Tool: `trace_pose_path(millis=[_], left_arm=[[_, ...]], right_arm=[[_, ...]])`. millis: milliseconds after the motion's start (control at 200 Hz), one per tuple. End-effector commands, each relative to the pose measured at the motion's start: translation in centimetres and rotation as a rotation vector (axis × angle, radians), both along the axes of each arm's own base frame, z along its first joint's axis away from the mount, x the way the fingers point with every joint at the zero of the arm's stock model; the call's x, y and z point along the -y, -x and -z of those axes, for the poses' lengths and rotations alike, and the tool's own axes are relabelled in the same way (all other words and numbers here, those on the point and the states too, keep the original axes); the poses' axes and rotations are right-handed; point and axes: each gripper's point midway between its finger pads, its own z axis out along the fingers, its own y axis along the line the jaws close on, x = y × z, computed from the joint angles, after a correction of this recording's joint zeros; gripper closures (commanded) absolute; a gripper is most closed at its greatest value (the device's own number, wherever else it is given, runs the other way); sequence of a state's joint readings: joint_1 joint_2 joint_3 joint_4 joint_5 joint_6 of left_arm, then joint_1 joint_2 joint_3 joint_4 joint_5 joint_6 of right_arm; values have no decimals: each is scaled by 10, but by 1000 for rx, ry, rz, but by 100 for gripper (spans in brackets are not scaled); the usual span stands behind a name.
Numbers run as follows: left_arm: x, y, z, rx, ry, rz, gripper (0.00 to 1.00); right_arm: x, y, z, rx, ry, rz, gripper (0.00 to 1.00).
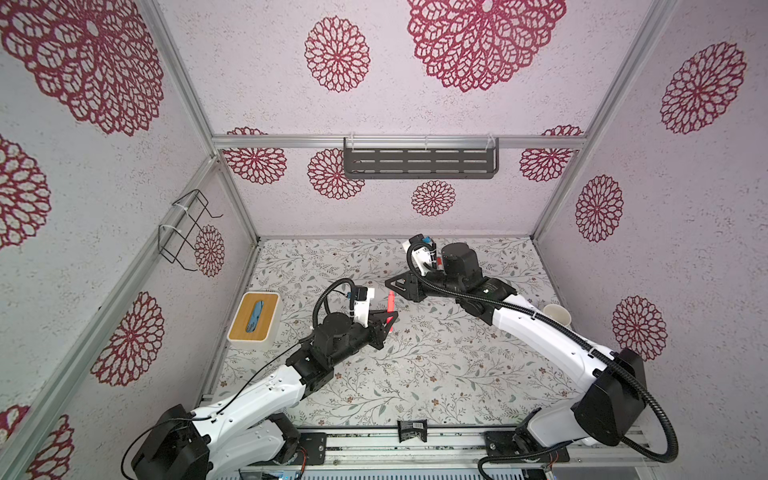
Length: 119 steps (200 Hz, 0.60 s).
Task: Insert the pens into the pen caps
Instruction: 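Press the clear cap down onto the pink highlighter held by the left gripper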
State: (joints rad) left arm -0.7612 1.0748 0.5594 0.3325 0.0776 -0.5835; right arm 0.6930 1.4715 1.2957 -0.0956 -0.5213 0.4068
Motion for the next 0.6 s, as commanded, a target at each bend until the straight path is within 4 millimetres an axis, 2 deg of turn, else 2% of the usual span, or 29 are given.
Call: trace_pose_path(millis=[0,50,165,300,475,590], left_arm=[[3,-2,-18,48,31,5,100],[3,-1,-19,50,34,3,100],[-3,-3,-26,81,35,-25,100],[-15,-6,-42,126,67,-61,100],[-28,-2,-76,237,177,-57,100],[-37,6,-97,309,243,-46,100]], right_arm=[[-7,4,-18,46,-32,-28,89],[-9,5,-12,38,-19,-34,100],[-13,14,14,-7,21,-50,100],[-13,33,58,-71,87,-43,100],[-9,60,112,-135,173,-11,100],[-6,90,147,-150,224,-55,100]])
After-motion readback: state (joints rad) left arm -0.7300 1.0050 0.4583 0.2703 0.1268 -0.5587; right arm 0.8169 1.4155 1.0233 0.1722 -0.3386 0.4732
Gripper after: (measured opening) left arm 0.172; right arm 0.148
